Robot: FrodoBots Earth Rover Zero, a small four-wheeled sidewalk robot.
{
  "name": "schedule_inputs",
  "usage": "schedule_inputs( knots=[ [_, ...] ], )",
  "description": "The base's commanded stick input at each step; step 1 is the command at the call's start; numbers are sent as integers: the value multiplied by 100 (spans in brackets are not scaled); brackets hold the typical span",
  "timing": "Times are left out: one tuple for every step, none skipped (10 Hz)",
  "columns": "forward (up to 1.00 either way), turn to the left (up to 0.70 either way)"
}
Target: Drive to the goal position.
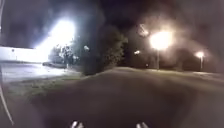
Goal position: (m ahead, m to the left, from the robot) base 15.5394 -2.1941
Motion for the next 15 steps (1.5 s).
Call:
schedule_inputs(
  knots=[
    [50, 0],
    [50, 0],
    [50, 0],
    [50, 0],
    [50, 0],
    [50, 0],
    [50, 0],
    [50, 0],
    [50, 0],
    [50, 0],
    [50, 0],
    [50, 0],
    [50, 0],
    [50, 0],
    [50, 0]
  ],
)
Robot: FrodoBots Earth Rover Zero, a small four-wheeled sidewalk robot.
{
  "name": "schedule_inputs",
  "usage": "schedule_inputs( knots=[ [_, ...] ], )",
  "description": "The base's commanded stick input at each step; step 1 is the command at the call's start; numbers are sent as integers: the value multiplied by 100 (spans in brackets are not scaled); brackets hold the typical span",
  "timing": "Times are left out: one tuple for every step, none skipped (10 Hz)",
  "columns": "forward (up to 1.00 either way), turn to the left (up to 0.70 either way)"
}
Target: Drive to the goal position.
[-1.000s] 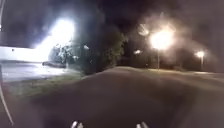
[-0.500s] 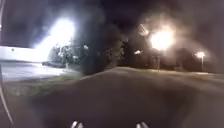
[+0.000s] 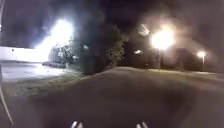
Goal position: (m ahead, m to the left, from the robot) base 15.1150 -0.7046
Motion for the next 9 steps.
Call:
schedule_inputs(
  knots=[
    [50, 0],
    [50, 0],
    [50, 0],
    [50, 0],
    [50, -4],
    [50, -22],
    [50, -40],
    [50, -50],
    [50, -50]
  ],
)
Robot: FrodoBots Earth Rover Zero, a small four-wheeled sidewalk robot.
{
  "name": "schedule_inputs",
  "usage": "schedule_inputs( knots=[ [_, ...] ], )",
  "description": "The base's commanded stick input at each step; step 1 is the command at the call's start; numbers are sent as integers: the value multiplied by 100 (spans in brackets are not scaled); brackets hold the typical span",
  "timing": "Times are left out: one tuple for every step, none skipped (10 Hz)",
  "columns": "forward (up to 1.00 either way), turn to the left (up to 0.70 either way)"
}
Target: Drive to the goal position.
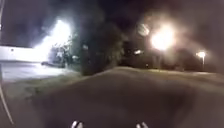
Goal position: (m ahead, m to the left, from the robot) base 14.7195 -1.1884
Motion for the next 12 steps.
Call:
schedule_inputs(
  knots=[
    [50, -39],
    [50, -24],
    [50, -10],
    [50, 0],
    [50, 0],
    [50, 0],
    [50, 0],
    [50, 0],
    [50, 0],
    [50, 0],
    [50, 0],
    [50, 0]
  ],
)
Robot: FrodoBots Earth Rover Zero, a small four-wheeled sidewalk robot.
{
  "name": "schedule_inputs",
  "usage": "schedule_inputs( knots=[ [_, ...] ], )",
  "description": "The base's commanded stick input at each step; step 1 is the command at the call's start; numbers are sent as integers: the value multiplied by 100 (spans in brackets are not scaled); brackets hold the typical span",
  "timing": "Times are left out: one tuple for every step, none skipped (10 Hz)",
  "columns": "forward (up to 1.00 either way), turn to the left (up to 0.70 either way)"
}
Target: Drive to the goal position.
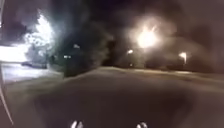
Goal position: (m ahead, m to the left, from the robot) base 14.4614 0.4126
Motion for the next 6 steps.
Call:
schedule_inputs(
  knots=[
    [50, 0],
    [50, 0],
    [50, 0],
    [50, 0],
    [50, 0],
    [50, 0]
  ],
)
